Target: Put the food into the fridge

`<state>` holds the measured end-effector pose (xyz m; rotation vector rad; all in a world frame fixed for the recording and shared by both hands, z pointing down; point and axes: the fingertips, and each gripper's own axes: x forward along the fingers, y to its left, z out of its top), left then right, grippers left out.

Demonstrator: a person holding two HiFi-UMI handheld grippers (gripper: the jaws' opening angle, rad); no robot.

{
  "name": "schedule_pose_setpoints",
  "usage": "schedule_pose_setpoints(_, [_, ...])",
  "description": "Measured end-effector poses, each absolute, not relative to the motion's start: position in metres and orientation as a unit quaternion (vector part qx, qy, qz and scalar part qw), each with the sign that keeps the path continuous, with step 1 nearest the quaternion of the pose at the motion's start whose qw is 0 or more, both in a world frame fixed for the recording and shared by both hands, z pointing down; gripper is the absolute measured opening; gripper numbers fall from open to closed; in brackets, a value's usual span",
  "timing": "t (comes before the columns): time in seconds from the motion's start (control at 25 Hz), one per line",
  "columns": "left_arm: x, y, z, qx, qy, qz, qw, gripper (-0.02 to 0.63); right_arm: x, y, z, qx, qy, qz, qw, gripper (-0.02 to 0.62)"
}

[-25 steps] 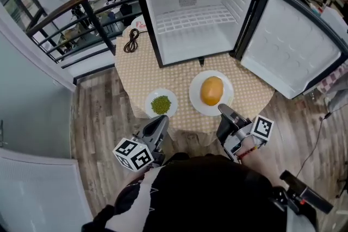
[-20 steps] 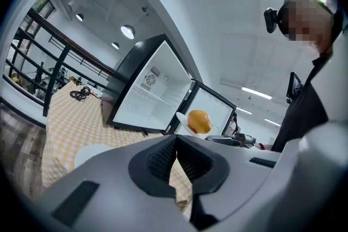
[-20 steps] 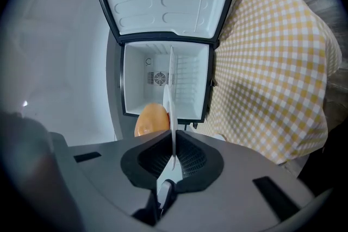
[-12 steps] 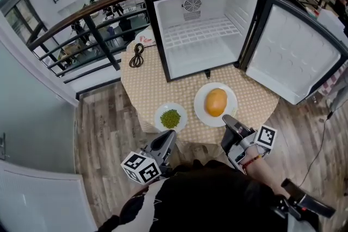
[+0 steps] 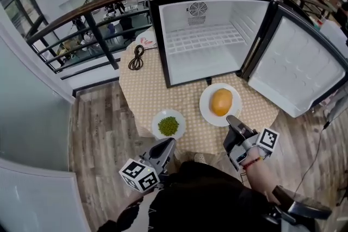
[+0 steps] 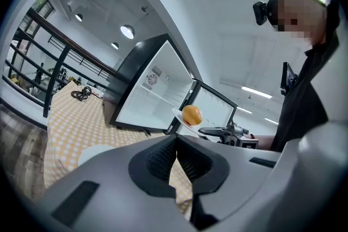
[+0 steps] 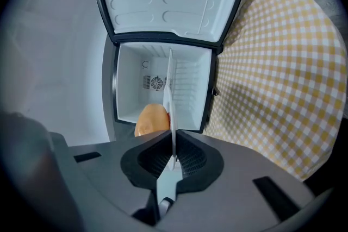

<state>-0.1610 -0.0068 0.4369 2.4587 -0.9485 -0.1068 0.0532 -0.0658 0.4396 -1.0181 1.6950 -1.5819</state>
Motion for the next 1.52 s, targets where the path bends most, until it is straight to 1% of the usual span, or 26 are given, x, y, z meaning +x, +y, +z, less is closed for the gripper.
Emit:
schedule_pose_setpoints(0.24, [-0.153, -0.030, 0.434, 0.897, -0.367, -0.040, 0.245, 0.012, 0.061, -0.100, 0.447, -0.381, 0.642, -0.600, 0.287, 0.025])
schedule_pose_setpoints(0.4, [-0.138, -0.050, 0.433, 0.900, -0.364, -0.037, 0.238, 0.012, 0.071, -0.125, 0.456, -0.378, 0.636, -0.610, 0.285, 0.025])
schedule_pose_setpoints(0.64, [-0.112, -0.091, 0.433, 0.895, -0.369, -0.029, 0.248, 0.011, 0.087, -0.169, 0.471, -0.379, 0.630, -0.620, 0.275, 0.025])
schedule_pose_setpoints(0.96, [-0.084, -0.139, 0.430, 0.897, -0.372, -0.015, 0.236, 0.012, 0.103, -0.228, 0.494, -0.387, 0.614, -0.633, 0.268, 0.025])
schedule_pose_setpoints(1.32, [-0.098, -0.156, 0.454, 0.880, -0.401, -0.002, 0.255, 0.011, 0.107, -0.273, 0.509, -0.432, 0.589, -0.625, 0.276, 0.025])
schedule_pose_setpoints(1.52, [-0.096, -0.158, 0.459, 0.882, -0.397, 0.000, 0.253, 0.011, 0.111, -0.291, 0.515, -0.449, 0.574, -0.619, 0.290, 0.025])
